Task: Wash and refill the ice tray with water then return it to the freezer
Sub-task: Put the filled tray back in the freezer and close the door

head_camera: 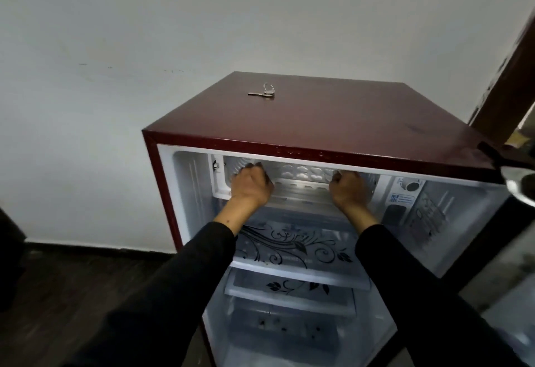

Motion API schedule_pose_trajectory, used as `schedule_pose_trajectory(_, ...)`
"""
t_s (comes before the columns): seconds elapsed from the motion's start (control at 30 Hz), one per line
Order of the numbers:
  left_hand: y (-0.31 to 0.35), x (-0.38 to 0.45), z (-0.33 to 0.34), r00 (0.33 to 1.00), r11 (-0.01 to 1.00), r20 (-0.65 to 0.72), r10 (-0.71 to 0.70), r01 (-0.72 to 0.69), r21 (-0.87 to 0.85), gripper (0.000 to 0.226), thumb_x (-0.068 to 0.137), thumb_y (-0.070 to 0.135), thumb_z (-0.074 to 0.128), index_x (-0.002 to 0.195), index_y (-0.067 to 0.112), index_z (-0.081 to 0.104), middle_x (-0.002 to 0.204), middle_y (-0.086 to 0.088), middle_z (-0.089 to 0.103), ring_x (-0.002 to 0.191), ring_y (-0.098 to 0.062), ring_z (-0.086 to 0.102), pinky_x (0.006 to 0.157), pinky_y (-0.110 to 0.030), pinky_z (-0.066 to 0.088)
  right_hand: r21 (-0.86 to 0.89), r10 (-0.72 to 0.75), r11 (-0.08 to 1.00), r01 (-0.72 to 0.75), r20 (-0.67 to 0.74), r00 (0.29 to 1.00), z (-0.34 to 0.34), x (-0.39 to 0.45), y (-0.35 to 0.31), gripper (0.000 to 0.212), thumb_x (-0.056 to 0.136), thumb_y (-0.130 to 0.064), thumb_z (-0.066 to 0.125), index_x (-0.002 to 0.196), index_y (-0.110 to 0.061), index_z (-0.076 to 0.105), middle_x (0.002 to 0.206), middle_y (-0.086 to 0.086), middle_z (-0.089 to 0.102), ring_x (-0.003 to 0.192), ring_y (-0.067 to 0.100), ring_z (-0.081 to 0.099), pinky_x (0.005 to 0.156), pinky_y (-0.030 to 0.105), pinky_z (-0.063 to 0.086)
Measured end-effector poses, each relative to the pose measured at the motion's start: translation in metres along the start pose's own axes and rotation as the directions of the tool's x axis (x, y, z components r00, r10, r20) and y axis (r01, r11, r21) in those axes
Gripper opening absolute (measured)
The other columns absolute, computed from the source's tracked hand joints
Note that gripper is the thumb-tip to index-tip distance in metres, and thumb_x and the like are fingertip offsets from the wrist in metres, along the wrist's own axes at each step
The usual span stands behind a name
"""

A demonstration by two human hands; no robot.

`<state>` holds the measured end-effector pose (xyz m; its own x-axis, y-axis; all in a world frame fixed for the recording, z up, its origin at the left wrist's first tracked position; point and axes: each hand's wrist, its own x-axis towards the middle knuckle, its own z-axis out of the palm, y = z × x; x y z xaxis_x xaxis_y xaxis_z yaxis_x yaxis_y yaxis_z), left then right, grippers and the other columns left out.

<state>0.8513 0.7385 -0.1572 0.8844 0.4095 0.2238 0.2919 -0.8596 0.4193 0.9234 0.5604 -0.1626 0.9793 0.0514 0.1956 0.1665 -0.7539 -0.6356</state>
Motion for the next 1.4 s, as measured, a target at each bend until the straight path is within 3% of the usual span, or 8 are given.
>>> schedule_pose_trajectory(0.1,0.006,-0.044,-0.008,0.999,1.0,0.033,-0.004,0.005,-0.018,0.034,0.096,0.021,0.041,0.121,0.002,0.055,0.118,-0.021,0.06,0.111,-0.038,0.056,0.09,-0.042,0.044,0.081,-0.01,0.997,0.007,0.047,0.999,-0.005,-0.034,0.005,0.033,0.101,-0.017,0.037,0.119,0.005,0.054,0.118,0.027,0.059,0.108,0.041,0.057,0.085,0.036,0.045)
schedule_pose_trajectory(0.27,0.015,-0.133,-0.005,0.995,0.996,0.096,-0.015,0.023,-0.081,0.031,0.099,0.023,0.037,0.113,0.002,0.056,0.117,-0.02,0.06,0.108,-0.037,0.055,0.089,-0.042,0.043,0.136,-0.054,0.989,0.049,0.031,0.998,-0.023,-0.116,0.022,0.033,0.101,-0.014,0.039,0.125,0.003,0.053,0.116,0.025,0.061,0.105,0.039,0.058,0.08,0.033,0.043)
schedule_pose_trajectory(0.33,0.018,-0.169,-0.003,0.996,0.991,0.085,-0.016,0.027,-0.13,0.029,0.099,0.022,0.037,0.107,0.003,0.056,0.112,-0.017,0.061,0.104,-0.035,0.056,0.086,-0.04,0.042,0.181,-0.046,0.983,0.041,0.025,0.999,-0.029,-0.148,0.03,0.034,0.101,-0.016,0.04,0.128,0.001,0.053,0.122,0.022,0.06,0.112,0.036,0.056,0.085,0.032,0.042)
schedule_pose_trajectory(0.4,0.021,-0.205,-0.003,0.998,0.98,0.067,-0.015,0.028,-0.195,0.031,0.099,0.021,0.038,0.116,0.003,0.056,0.116,-0.017,0.06,0.108,-0.035,0.056,0.088,-0.04,0.044,0.213,-0.029,0.977,0.023,0.027,0.999,-0.032,-0.177,0.04,0.035,0.101,-0.016,0.041,0.13,-0.001,0.053,0.126,0.02,0.059,0.116,0.034,0.054,0.092,0.033,0.042)
schedule_pose_trajectory(0.53,0.025,-0.274,-0.008,0.997,0.951,0.062,-0.052,0.068,-0.301,0.04,0.099,0.02,0.039,0.134,0.002,0.049,0.129,-0.017,0.056,0.113,-0.034,0.055,0.093,-0.04,0.046,0.281,0.033,0.959,-0.044,0.046,0.998,-0.037,-0.241,0.053,0.035,0.101,-0.02,0.044,0.13,-0.003,0.054,0.126,0.017,0.06,0.117,0.031,0.055,0.091,0.03,0.04)
schedule_pose_trajectory(0.8,0.017,-0.349,-0.019,0.997,0.93,0.072,-0.036,0.06,-0.361,0.038,0.099,0.019,0.04,0.133,0.003,0.05,0.129,-0.016,0.057,0.117,-0.03,0.054,0.097,-0.037,0.042,0.398,0.125,0.91,-0.119,0.012,0.992,-0.055,-0.338,0.058,0.029,0.099,-0.022,0.049,0.122,-0.007,0.061,0.12,0.009,0.064,0.114,0.022,0.058,0.089,0.022,0.038)
schedule_pose_trajectory(1.17,0.013,-0.425,-0.029,0.974,0.907,0.193,0.121,-0.03,-0.419,0.043,0.1,0.023,0.039,0.139,0.005,0.044,0.138,-0.01,0.053,0.128,-0.025,0.047,0.109,-0.043,0.035,0.435,0.287,0.877,-0.204,-0.133,0.949,-0.093,-0.435,0.063,0.027,0.098,-0.028,0.051,0.119,-0.015,0.063,0.117,0.001,0.066,0.112,0.015,0.058,0.095,0.028,0.044)
schedule_pose_trajectory(1.4,0.056,-0.472,-0.032,0.926,0.871,0.265,0.27,-0.118,-0.477,0.042,0.1,0.02,0.038,0.139,0.004,0.043,0.14,-0.011,0.05,0.131,-0.026,0.044,0.113,-0.044,0.029,0.453,0.401,0.851,-0.264,-0.239,0.884,-0.141,-0.481,0.102,0.026,0.098,-0.027,0.053,0.117,-0.014,0.064,0.109,-0.004,0.063,0.105,0.01,0.057,0.091,0.025,0.043)
